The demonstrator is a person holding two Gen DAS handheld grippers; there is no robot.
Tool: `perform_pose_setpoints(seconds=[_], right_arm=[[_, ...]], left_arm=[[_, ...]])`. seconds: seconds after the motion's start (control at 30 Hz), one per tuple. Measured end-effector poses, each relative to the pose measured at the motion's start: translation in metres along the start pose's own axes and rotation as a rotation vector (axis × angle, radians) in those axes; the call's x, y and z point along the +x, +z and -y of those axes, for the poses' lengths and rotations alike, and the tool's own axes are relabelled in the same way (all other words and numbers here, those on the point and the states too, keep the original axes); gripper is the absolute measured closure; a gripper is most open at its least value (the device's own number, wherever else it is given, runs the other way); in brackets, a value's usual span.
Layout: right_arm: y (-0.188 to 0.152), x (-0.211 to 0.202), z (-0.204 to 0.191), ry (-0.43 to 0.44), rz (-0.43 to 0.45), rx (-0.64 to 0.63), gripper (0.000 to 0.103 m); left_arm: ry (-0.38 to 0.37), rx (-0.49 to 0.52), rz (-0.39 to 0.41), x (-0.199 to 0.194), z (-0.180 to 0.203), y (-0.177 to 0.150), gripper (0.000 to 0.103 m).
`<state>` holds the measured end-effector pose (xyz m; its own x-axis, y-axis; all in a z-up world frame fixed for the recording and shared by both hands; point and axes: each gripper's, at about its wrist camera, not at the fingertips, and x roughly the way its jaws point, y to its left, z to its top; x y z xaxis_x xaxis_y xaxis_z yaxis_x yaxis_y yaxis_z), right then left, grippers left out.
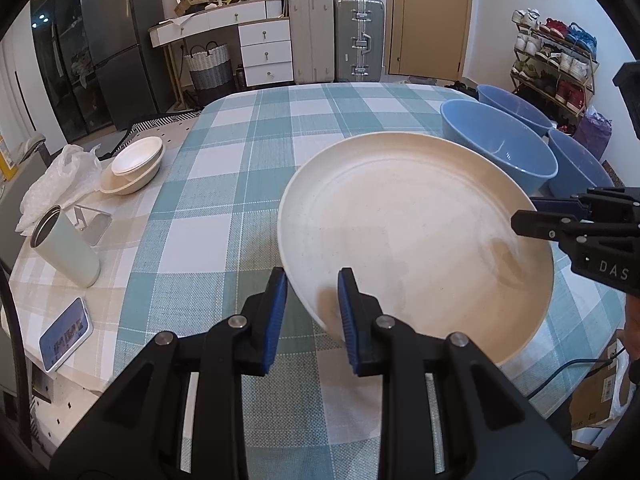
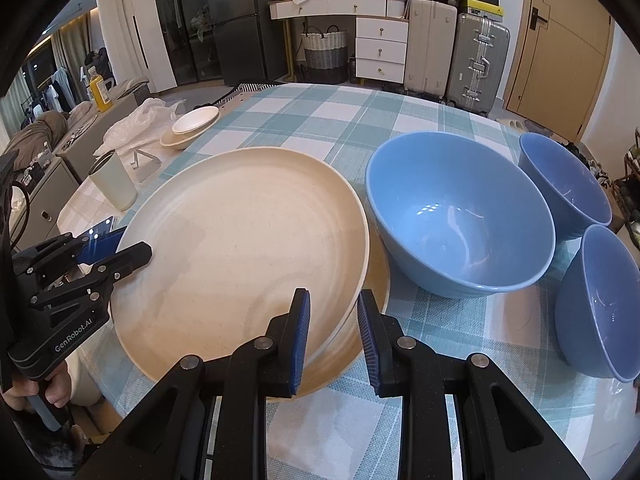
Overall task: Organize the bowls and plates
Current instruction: 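Carry the cream plate with both grippers above the first cream plate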
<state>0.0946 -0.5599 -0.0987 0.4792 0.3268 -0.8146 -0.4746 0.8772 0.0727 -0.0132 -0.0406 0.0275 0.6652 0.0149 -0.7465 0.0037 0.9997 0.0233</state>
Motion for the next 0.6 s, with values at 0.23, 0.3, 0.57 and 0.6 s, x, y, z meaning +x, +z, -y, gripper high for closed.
perform_pose_setpoints(seconds=[0.23,0.3,0.57,0.6], right_arm=[[-0.005,0.016,0.001,-0.015,-0.020,0.005,0.077],[-0.005,0.020,-0.001,-0.033,-0.023,0.001,0.077],[-0.010,0.031,-0.002,-0.085,-0.037,-0.007,0.077],[-0.012,0.032,-0.001,-0.088,-0.038,-0.006,0.077]], left_arm=[[0.015,0.009,-0.013,0.017,0.002,-0.001,0.081],[0.023,0.021,-0.012,0.021,0.005,-0.002,0.081],[0.022,0.037,-0.033,0.042,0.010,-0.004,0.081],[0.019,0.035,-0.036,0.044,0.010,-0.005,0.081]])
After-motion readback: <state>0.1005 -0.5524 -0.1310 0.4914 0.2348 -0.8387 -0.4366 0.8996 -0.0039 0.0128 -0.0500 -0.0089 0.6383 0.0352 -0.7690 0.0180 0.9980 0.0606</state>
